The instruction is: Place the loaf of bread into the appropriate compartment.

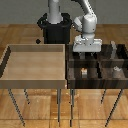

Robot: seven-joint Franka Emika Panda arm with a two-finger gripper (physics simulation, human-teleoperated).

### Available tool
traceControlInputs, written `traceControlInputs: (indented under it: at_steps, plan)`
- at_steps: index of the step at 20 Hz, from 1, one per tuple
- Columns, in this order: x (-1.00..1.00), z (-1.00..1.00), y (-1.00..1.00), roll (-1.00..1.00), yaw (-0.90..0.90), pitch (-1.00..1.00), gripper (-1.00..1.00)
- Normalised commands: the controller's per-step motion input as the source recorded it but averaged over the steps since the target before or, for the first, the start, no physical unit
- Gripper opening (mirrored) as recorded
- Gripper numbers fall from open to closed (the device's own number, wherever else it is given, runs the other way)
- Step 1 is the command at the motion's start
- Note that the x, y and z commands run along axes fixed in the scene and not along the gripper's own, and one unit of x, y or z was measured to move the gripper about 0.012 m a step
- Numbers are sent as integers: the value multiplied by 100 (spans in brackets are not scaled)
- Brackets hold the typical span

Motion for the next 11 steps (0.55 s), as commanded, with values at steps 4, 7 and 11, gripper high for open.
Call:
traceControlInputs:
  at_steps: [4,7,11]
  plan:
    - [0,0,-25,0,0,0,100]
    - [0,0,-33,0,0,0,100]
    - [0,0,-100,0,0,0,100]
